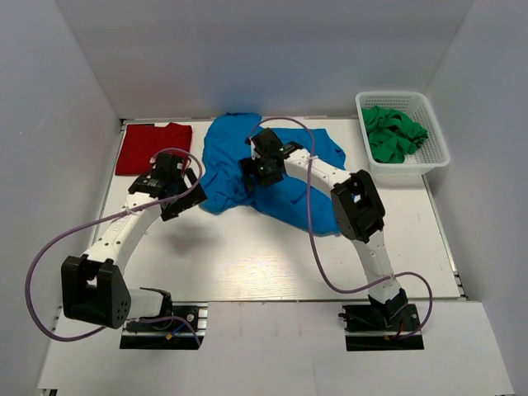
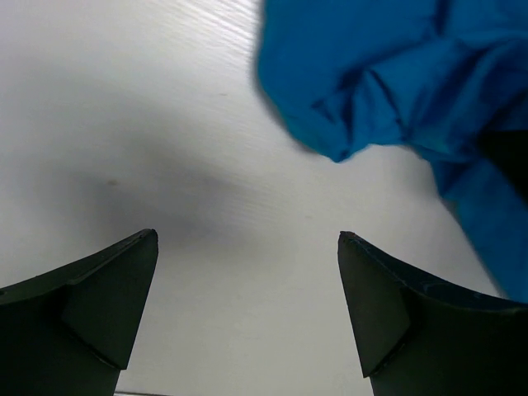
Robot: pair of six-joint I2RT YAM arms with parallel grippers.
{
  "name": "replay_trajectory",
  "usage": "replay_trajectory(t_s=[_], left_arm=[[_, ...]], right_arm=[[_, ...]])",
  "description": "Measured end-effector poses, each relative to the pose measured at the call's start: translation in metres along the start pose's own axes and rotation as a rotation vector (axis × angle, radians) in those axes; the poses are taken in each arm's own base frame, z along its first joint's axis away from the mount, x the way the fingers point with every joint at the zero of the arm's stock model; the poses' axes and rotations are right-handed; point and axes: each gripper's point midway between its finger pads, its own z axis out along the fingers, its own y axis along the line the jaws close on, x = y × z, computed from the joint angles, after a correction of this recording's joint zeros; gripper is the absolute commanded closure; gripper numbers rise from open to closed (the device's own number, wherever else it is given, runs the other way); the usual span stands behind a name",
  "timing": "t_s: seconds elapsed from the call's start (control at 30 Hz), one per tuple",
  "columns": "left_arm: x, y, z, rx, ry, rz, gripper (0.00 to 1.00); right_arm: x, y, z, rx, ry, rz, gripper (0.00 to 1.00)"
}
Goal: Fold and stack the t-shirts
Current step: Flatten out the tshirt
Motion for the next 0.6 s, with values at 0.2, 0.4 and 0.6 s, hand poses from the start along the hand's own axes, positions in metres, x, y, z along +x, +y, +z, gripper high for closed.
replay_trajectory(t_s=[0.2, 0.4, 0.6], left_arm=[[0.006, -0.049, 0.009, 0.218, 0.056, 0.056, 0.00], [0.008, -0.089, 0.027, 0.294, 0.106, 0.104, 0.00], [0.008, -0.135, 0.051, 0.314, 0.133, 0.167, 0.08]], right_arm=[[0.020, -0.010, -0.033, 0.032, -0.007, 0.074, 0.10], [0.005, -0.051, -0.113, 0.113, -0.198, 0.296, 0.10], [0.045, -0.120, -0.151, 0.265, -0.246, 0.508, 0.10]])
